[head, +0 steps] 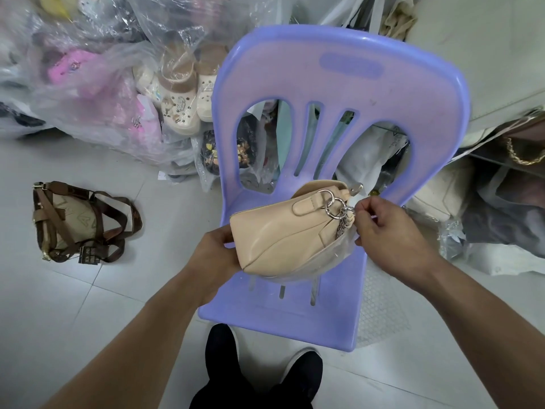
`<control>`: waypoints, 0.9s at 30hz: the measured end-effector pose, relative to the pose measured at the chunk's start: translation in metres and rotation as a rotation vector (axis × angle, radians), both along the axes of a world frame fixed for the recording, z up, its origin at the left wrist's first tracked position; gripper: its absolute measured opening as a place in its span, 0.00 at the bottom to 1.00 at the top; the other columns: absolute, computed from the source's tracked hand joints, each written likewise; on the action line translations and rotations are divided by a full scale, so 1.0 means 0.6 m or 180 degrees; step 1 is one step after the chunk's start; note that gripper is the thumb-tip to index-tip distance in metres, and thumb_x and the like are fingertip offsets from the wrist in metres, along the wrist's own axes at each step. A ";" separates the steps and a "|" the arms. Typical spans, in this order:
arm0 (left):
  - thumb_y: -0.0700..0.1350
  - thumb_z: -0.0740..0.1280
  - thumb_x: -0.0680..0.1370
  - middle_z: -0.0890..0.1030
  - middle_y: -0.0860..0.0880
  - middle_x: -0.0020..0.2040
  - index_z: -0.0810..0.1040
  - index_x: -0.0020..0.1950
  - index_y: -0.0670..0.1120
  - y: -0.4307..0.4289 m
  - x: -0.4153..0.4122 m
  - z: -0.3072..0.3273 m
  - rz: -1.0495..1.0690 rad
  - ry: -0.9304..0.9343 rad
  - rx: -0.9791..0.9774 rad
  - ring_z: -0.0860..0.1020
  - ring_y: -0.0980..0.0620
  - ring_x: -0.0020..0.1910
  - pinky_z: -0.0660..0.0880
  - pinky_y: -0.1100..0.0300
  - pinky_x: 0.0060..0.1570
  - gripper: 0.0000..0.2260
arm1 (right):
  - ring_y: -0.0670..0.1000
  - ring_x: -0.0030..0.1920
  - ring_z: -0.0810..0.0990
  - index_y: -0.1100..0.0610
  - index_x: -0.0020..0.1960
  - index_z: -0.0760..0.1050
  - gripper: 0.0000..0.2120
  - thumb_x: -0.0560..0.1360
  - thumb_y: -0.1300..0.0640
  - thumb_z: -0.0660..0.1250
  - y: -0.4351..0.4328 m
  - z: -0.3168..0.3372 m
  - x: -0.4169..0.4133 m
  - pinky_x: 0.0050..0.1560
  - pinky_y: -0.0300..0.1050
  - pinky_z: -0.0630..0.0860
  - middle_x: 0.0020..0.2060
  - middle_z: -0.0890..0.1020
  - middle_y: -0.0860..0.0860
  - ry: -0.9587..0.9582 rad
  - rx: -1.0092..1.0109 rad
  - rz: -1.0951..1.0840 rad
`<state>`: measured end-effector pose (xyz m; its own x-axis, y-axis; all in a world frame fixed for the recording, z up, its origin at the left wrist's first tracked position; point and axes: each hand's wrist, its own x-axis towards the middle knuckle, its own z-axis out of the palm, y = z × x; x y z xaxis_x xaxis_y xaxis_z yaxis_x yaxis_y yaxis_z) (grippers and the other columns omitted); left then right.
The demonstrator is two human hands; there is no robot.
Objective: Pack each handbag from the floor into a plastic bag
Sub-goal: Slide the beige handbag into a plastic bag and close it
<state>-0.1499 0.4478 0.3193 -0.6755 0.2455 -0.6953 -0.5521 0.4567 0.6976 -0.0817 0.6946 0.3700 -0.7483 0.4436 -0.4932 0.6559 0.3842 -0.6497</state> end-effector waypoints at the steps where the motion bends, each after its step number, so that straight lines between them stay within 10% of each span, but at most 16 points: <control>1: 0.30 0.69 0.74 0.83 0.52 0.43 0.82 0.46 0.50 0.000 0.001 0.001 0.0026 -0.0038 -0.0006 0.78 0.56 0.42 0.75 0.67 0.39 0.14 | 0.63 0.48 0.83 0.59 0.49 0.74 0.10 0.83 0.55 0.60 -0.001 0.003 0.000 0.39 0.48 0.75 0.39 0.82 0.59 0.0047 -0.0108 -0.0051; 6: 0.28 0.64 0.76 0.78 0.53 0.27 0.80 0.38 0.45 -0.001 0.003 -0.011 0.0324 -0.0262 -0.0203 0.72 0.51 0.34 0.71 0.64 0.34 0.13 | 0.51 0.30 0.75 0.55 0.47 0.76 0.05 0.81 0.58 0.64 -0.001 0.011 0.005 0.23 0.32 0.65 0.44 0.84 0.61 0.0253 -0.0317 -0.0037; 9: 0.28 0.62 0.76 0.73 0.57 0.22 0.78 0.34 0.45 -0.002 0.011 -0.007 0.0543 -0.0070 -0.0208 0.68 0.57 0.25 0.67 0.67 0.28 0.16 | 0.64 0.44 0.81 0.50 0.44 0.72 0.08 0.79 0.59 0.68 -0.008 0.014 0.007 0.29 0.35 0.68 0.44 0.84 0.61 0.0527 -0.0555 -0.0218; 18: 0.39 0.63 0.83 0.85 0.45 0.50 0.83 0.56 0.44 -0.014 -0.032 0.040 0.0993 0.0258 0.0738 0.82 0.51 0.48 0.80 0.60 0.44 0.09 | 0.44 0.26 0.69 0.56 0.50 0.79 0.07 0.80 0.66 0.64 -0.016 0.020 0.017 0.23 0.32 0.64 0.37 0.80 0.60 0.0841 -0.0762 -0.0570; 27: 0.43 0.63 0.83 0.84 0.46 0.47 0.82 0.54 0.46 0.001 -0.055 0.093 0.0802 0.0984 0.0826 0.80 0.49 0.47 0.78 0.44 0.61 0.08 | 0.42 0.26 0.72 0.52 0.48 0.76 0.11 0.79 0.67 0.62 -0.023 0.056 0.019 0.25 0.31 0.67 0.35 0.81 0.56 0.1524 -0.0496 -0.1034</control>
<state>-0.1829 0.4485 0.3751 -0.9019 0.1864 -0.3896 -0.3718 0.1240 0.9200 -0.0705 0.6807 0.4034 -0.7416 0.6363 -0.2122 0.3441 0.0894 -0.9346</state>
